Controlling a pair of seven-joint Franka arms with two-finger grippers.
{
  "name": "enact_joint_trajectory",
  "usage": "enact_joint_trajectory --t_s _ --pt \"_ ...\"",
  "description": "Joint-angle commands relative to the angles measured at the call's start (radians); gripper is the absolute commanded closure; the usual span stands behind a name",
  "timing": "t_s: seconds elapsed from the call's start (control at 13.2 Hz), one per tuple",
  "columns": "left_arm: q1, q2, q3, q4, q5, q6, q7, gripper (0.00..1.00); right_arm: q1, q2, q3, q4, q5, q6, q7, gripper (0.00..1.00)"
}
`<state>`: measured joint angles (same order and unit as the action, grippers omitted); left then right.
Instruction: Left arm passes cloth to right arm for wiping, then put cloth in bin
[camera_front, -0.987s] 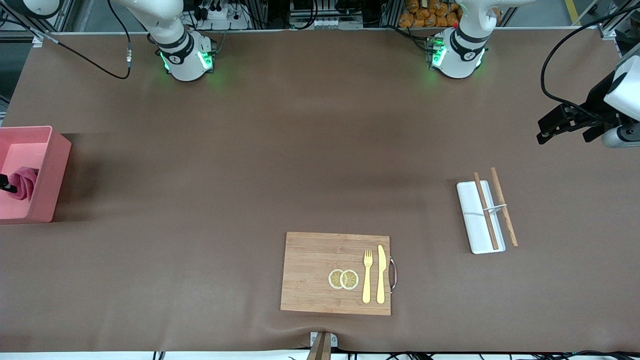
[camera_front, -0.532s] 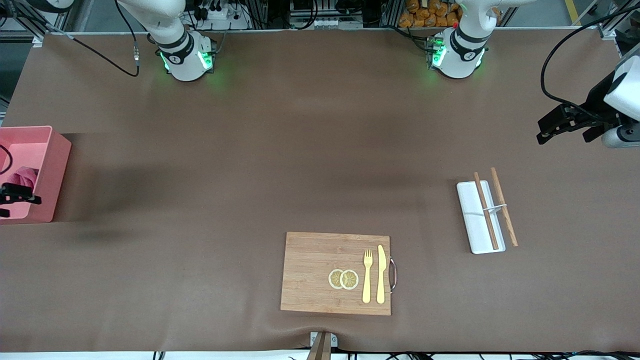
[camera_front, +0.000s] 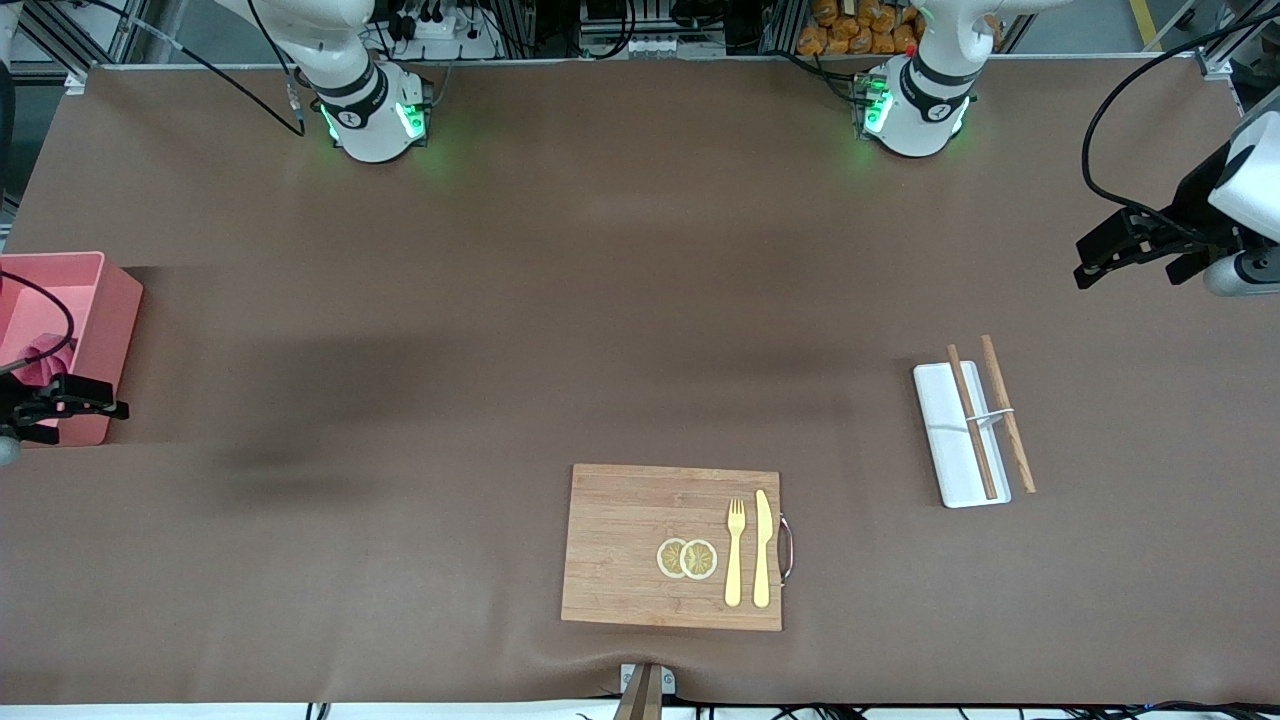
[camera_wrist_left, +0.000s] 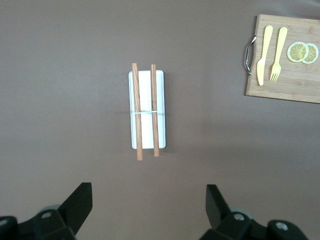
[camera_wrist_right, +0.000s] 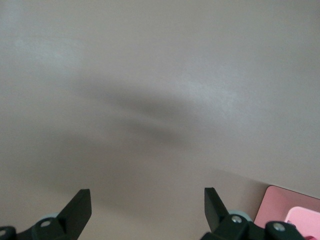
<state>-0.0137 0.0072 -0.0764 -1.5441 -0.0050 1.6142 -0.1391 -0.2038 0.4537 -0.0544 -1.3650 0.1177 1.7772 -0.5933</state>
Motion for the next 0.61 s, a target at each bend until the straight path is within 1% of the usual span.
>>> enact_joint_trajectory --t_s 0.0,0.08,0.15,0.23,0.3,0.38,0.53 --pt "0.003 -0.004 0.0 0.001 0.019 0.004 0.012 0.0 0.047 -0.078 -0.012 -0.02 -0.016 -0.027 0.082 0.0" --pt "0.003 -0.004 0.0 0.002 0.019 0.006 0.01 0.0 0.09 -0.102 -0.022 -0.02 -0.03 -0.06 0.122 0.0" --pt "0.003 -0.004 0.0 0.002 0.019 0.006 0.01 0.0 0.154 -0.115 -0.072 -0.022 -0.065 -0.07 0.188 0.0" --pt "0.003 -0.003 0.0 0.002 0.019 0.007 0.012 0.0 0.252 -0.134 -0.15 -0.029 -0.075 -0.071 0.263 0.0" --pt "0.003 -0.003 0.0 0.002 0.019 0.007 0.01 0.0 0.309 -0.144 -0.203 -0.031 -0.075 -0.071 0.301 0.0" --pt "0.003 -0.003 0.001 0.002 0.019 0.007 0.012 0.0 0.326 -0.173 -0.22 -0.038 -0.067 -0.071 0.308 0.0" --pt "0.003 -0.003 0.001 0.002 0.019 0.007 0.012 0.0 0.333 -0.261 -0.222 -0.054 -0.058 -0.09 0.302 0.0"
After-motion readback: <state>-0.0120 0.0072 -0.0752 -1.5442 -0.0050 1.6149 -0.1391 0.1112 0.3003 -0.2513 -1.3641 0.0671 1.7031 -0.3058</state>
